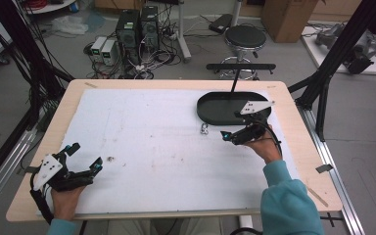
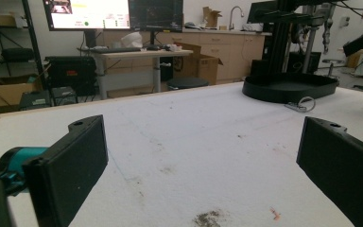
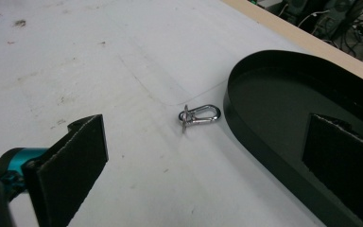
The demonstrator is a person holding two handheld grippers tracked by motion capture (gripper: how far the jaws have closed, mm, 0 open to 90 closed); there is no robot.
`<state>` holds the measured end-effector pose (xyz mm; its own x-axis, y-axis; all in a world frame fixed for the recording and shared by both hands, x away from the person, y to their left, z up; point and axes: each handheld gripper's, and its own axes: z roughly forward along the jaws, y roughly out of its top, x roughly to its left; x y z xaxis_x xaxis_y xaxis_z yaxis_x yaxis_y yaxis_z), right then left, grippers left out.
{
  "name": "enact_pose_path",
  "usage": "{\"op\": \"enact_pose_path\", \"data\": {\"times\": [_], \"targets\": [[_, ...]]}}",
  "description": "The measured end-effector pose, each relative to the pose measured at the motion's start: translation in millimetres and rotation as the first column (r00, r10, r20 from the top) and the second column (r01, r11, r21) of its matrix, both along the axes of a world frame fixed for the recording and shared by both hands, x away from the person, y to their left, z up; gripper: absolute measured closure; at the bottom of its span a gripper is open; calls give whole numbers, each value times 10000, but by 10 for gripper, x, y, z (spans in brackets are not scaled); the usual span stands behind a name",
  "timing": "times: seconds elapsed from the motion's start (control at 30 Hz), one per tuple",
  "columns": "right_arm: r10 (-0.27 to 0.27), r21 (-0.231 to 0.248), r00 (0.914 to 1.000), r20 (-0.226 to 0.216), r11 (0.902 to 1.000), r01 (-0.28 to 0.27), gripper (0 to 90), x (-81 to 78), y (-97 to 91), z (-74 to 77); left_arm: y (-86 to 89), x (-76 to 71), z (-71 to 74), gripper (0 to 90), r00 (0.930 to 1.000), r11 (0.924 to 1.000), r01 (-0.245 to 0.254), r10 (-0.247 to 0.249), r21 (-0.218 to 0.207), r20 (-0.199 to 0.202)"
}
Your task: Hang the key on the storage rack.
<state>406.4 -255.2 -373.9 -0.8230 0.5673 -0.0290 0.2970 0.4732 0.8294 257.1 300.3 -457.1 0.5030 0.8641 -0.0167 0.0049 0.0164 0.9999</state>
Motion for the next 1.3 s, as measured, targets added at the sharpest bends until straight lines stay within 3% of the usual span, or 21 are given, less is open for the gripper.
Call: {"op": "enact_pose_path", "data": {"times": [0.07,0.17,0.23,0.27,0.43,0.7,0.77,0.8,1.1,1.17,1.23,1.3], "targets": [[173,-15,9995,-259,9998,-174,8,67,51,27,0,0,0,31,10000,10000,-2,2,0,7],[366,-425,9978,-546,9983,-389,8,164,139,48,-1,0,-1,31,10000,10000,-5,5,-3,13],[441,-552,9974,-575,9974,-473,8,188,158,46,-3,-1,-1,31,10000,10000,-7,7,-15,15],[625,-907,9947,-820,9934,-699,8,239,228,43,-2,-1,-1,31,10000,10000,-14,14,-3,21],[887,-1487,9897,-1120,9833,-1049,8,340,376,15,-1,-1,-1,31,10000,10000,-7,7,-3,19],[1100,-1826,9806,-1620,9733,-1393,8,446,522,-61,-1,0,-1,31,10000,10000,-6,6,7,14],[1138,-1948,9767,-1820,9694,-1493,12,465,560,-96,-1,0,-1,31,10000,10000,0,0,6,17],[1242,-1945,9695,-2114,9667,-1662,43,488,586,-141,-1,-1,0,31,10000,10000,-8,8,10,13],[1051,-2553,9615,-2540,9515,-1715,60,541,665,-273,1,0,-1,31,10000,10000,-3,4,-8,8],[1091,-2626,9600,-2578,9483,-1782,79,556,684,-297,0,0,-1,32,10000,10000,-8,8,-14,5],[1032,-2708,9549,-2786,9454,-1812,165,562,702,-311,0,0,-1,31,10000,10000,0,0,1,15],[1023,-2716,9519,-2888,9447,-1840,166,569,726,-339,0,0,-1,31,10000,10000,3,-3,4,17]]}}
